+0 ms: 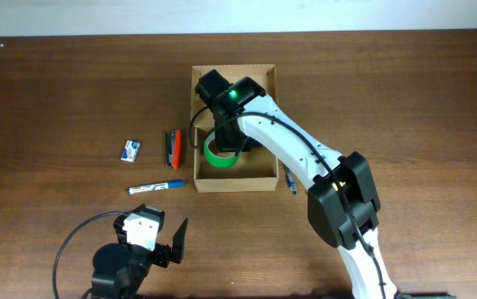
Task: Pack container
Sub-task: 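Lift the tape roll and carry it over the cardboard box, then lower the tape roll into the box and open the right gripper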
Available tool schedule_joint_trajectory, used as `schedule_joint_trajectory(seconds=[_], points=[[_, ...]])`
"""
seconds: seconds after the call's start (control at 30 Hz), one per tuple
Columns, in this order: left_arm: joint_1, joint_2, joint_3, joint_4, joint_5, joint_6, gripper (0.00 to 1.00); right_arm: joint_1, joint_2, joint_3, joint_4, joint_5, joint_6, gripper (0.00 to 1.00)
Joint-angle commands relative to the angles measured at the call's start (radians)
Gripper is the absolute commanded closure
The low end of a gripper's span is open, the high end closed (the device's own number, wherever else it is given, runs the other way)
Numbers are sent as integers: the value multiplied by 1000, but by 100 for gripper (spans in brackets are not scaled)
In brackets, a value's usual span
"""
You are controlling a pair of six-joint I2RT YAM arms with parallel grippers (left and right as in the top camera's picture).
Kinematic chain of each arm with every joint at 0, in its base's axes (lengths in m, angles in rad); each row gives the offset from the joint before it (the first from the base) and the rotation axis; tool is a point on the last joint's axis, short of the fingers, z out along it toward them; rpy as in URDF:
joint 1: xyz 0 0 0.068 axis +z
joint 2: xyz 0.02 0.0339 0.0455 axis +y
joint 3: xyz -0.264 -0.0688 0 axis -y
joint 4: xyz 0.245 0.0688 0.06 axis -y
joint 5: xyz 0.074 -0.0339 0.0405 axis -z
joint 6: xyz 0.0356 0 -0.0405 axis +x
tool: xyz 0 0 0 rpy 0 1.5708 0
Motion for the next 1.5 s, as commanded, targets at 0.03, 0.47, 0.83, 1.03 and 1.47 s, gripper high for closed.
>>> schedule_joint_trajectory(seconds=[0.03,0.47,0.83,1.03,1.47], points=[[-3,-10,-5,3,11,-10,0,27,-4,-2,3,12,14,96],[-3,-10,-5,3,11,-10,0,51,-3,-2,11,17,39,96],[-3,-10,-5,3,11,-10,0,51,-3,-2,10,16,39,51],[-3,-10,-5,3,11,-10,0,51,-4,-2,8,16,28,51],[-3,-10,-5,3,11,-10,1,47,-12,-5,-12,113,-82,52]])
